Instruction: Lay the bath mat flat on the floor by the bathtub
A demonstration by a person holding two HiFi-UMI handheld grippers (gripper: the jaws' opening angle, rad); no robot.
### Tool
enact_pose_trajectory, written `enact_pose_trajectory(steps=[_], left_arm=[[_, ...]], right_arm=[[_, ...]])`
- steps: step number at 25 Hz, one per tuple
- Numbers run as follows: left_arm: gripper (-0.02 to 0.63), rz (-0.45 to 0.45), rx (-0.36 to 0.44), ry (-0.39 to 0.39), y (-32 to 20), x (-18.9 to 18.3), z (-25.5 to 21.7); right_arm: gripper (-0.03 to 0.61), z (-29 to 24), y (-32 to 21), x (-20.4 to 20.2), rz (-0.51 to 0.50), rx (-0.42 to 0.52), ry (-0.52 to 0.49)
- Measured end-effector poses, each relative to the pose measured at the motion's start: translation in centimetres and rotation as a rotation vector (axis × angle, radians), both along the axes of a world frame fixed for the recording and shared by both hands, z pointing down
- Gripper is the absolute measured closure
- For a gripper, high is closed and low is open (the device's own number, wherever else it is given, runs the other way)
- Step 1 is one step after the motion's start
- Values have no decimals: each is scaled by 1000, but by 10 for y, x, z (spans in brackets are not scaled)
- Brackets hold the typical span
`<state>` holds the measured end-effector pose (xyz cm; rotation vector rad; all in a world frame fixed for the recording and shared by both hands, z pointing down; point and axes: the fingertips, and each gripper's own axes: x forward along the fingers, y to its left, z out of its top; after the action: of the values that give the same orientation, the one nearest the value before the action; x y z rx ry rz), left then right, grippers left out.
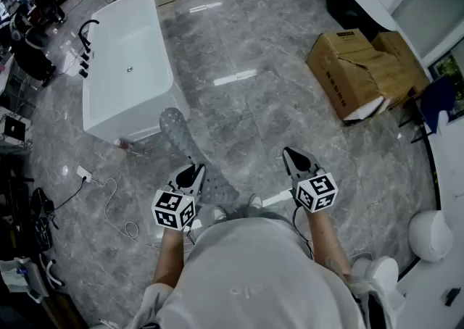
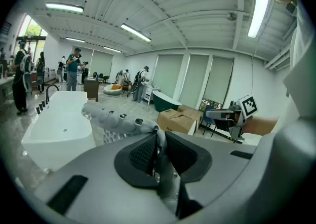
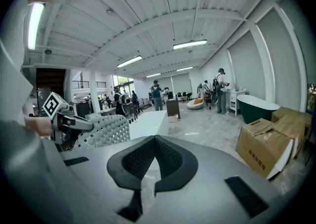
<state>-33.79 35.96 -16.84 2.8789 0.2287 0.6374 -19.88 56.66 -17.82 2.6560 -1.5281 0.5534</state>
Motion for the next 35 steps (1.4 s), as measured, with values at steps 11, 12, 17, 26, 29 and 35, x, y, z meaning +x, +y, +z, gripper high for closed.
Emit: enact_pose_trajectory(steps=[11, 12, 17, 26, 29, 35], left_arm=[[552, -101, 53, 59, -5, 22, -34], [552, -113, 57, 61, -6, 25, -36], [552, -192, 34, 75, -17, 41, -45], [552, -226, 30, 109, -21, 108, -54], [552, -231, 33, 95, -37, 136, -42], [552, -254, 4, 63, -92, 192, -21]], right_arm=[[552, -14, 13, 16, -33, 55, 1], [552, -17, 17, 21, -29, 72, 0], [552, -21, 42, 43, -41, 107, 0], [552, 9, 67, 105, 34, 100, -69], [552, 20, 46, 133, 22, 79, -78], [552, 21, -31, 210, -27, 54, -84]])
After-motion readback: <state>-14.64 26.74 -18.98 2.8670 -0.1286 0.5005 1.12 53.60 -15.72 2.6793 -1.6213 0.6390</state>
